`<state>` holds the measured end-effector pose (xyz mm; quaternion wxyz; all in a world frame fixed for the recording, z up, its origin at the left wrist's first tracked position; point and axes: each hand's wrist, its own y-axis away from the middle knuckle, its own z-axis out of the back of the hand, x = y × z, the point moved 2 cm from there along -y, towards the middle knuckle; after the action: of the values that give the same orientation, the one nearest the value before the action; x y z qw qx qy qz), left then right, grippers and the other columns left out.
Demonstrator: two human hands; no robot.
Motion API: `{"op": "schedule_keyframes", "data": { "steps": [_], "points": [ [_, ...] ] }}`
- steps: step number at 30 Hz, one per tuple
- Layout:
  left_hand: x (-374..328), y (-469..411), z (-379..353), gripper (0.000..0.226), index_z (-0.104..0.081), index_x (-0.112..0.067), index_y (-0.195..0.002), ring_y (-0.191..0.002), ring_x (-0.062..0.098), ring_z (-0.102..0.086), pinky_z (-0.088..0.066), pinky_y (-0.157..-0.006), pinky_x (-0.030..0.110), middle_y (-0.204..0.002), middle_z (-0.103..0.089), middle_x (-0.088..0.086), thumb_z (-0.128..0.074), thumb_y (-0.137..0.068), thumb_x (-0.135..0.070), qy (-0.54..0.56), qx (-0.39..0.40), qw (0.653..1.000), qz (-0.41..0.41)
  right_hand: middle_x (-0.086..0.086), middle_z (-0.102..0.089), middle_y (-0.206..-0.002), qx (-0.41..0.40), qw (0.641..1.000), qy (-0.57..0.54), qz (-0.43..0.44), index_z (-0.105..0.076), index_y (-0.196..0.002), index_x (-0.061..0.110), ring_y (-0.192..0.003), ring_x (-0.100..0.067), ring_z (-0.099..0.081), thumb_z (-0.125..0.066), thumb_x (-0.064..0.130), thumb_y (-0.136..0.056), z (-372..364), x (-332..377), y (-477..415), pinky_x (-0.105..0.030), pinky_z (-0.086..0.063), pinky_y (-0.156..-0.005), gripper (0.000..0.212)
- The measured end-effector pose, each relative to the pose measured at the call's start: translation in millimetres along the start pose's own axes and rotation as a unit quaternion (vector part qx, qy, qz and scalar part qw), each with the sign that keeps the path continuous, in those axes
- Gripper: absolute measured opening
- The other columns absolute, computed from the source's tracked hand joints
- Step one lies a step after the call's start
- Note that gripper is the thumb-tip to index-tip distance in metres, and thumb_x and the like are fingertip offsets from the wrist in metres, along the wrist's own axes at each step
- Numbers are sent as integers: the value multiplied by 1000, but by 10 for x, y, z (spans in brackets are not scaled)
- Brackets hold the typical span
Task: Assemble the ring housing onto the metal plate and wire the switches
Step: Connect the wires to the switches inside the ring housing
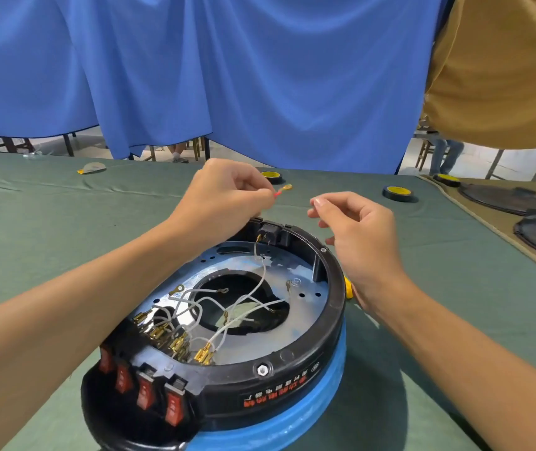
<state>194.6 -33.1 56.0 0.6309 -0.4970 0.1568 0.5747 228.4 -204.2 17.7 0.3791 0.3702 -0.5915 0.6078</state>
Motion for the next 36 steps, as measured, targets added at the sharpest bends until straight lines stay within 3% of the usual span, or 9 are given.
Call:
{"op": "schedule_keyframes", "data": {
  "steps": [2,6,12,15,18,20,24,29,36],
  "points": [
    [21,-5,31,13,-78,-17,-76,-47,3,-47,-38,-51,17,-51,-61,-9,-68,-84,-14,-51,-2,999,16,9,-71,-73,-2,999,35,-7,-71,-77,22,-65,7,-59,-63,15,-90,11,-68,30,-10,-45,-59,17],
    [4,38,36,19,-79,-12,-87,-42,7,-37,-32,-41,11,-51,-58,-6,-61,-90,-15,-112,82,990,28,12,-70,-73,2,997,76,-14,-71,-76,25,-67,2,-59,-60,16,-88,42,-128,54,-18,-45,-61,19],
    [-131,79,100,26,-77,-32,-78,-47,8,-43,-36,-53,22,-46,-56,-11,-63,-88,-12,-87,128,988,24,12,-69,-71,14,994,102,-27,-72,-74,23,-74,-12,-65,-54,13,-88,37,-128,62,-39,-54,-70,25],
    [-137,110,98,19,-78,-30,-78,-41,3,-42,-30,-42,10,-41,-51,-18,-68,-87,-17,-162,127,978,18,12,-69,-69,16,994,104,-25,-72,-72,23,-74,-10,-64,-54,11,-87,41,-121,60,-36,-53,-70,27],
    [-150,160,84,9,-79,-29,-78,-45,-5,-49,-33,-41,6,-44,-55,-25,-75,-85,-25,-201,114,973,18,13,-69,-69,17,994,104,-23,-72,-72,24,-73,-8,-64,-53,9,-86,46,-123,66,-31,-52,-69,28],
    [-143,182,65,9,-80,-27,-75,-48,2,-51,-38,-47,11,-46,-58,-21,-77,-83,-27,-217,95,971,25,13,-70,-70,16,994,103,-26,-72,-72,23,-74,-10,-65,-53,9,-86,44,-129,65,-33,-53,-70,28],
    [-144,259,4,15,-76,-26,-70,-71,18,-60,-54,-72,37,-60,-62,-11,-74,-85,-28,-267,76,959,52,14,-70,-71,19,994,101,-29,-72,-72,23,-74,-6,-64,-52,9,-86,42,-137,65,-29,-51,-70,28],
    [-148,329,-52,19,-64,-19,-69,-80,31,-63,-49,-66,35,-76,-67,4,-65,-87,-24,-344,57,936,55,11,-70,-73,22,994,101,-41,-73,-74,22,-76,-11,-64,-51,10,-86,40,-141,72,-34,-53,-74,28],
    [-95,305,-113,28,-66,-15,-64,-77,31,-63,-56,-72,42,-69,-66,5,-66,-91,-21,-298,66,949,80,12,-69,-68,24,993,107,-34,-72,-71,24,-75,-14,-64,-51,11,-85,37,-131,84,-40,-55,-75,28]
  ]
}}
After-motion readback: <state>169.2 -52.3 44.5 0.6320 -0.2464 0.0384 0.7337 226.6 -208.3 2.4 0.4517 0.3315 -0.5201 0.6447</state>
